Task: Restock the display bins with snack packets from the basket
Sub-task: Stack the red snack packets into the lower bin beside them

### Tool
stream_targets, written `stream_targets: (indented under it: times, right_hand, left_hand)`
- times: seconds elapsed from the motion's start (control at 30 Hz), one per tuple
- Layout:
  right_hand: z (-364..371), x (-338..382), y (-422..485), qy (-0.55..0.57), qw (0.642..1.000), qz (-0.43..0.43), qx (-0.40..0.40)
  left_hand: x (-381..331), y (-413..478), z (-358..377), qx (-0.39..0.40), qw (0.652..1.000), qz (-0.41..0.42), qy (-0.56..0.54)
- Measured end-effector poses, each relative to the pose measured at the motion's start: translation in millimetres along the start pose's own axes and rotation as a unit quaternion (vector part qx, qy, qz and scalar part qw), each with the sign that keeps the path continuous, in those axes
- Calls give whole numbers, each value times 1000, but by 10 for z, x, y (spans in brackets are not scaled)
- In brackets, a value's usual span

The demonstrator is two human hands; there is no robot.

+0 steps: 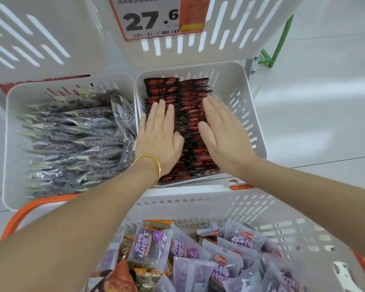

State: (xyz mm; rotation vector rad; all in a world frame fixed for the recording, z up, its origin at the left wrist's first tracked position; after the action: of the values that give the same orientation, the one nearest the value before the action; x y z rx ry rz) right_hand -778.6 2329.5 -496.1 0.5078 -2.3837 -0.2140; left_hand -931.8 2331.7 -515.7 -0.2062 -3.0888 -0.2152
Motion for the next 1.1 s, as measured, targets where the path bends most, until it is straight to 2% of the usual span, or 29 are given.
stream_targets:
  times: [0.07, 0.17, 0.23, 0.33, 0.47, 0.53, 0.6, 0.7, 0.8, 0.87, 1.0, 1.1]
  right_hand:
    - [71, -34, -47, -66, 995, 1, 69]
    - [150, -132, -54, -137, 979, -78, 126]
    - [173, -172, -27, -139, 976, -114, 124]
    - [195, -170, 20, -145, 970, -178, 78]
    - [183, -176, 78, -148, 963, -222, 35]
    - [59, -116, 56, -100, 967, -233, 9]
    - [-103, -121, -34, -83, 966, -242, 20]
    - [-277, -216, -172, -137, 951, -273, 52]
    - [-258, -261, -152, -170, 947, -265, 62]
    - [-172, -241, -102, -195, 941, -270, 62]
    - [-7, -233, -47, -246, 922, -261, 149]
    - [-67, -219, -42, -209, 941, -245, 108]
  left_hand:
    - [24, 5, 0, 0, 1000, -13, -5]
    - [8, -3, 44, 14, 999, -2, 37]
    - [4, 2, 58, 18, 999, 1, 46]
    - [6, 5, 75, 14, 998, -3, 59]
    - [-30, 6, 95, 2, 996, -10, 90]
    - [-30, 11, 97, -7, 995, -6, 97]
    - [-20, 7, 93, -8, 996, -4, 89]
    - [-26, 16, 44, 11, 998, -9, 63]
    - [-7, -2, -36, 37, 998, -3, 43]
    - [20, -66, -43, 38, 997, 26, 69]
    - [84, -159, 59, 53, 986, 70, 144]
    - [96, -134, 83, 31, 987, 68, 143]
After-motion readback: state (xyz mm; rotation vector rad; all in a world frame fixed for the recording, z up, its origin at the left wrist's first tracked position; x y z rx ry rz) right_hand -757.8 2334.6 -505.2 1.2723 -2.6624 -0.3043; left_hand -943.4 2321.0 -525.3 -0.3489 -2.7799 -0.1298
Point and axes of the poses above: each hand's wrist, its own y-axis towards the middle knuckle, its own z-axis out of the palm, x = y × z, the point moved 2 cm from there along y, towards the middle knuckle, and after that the axes turned 15 degrees about y, right-handed, at the moved point
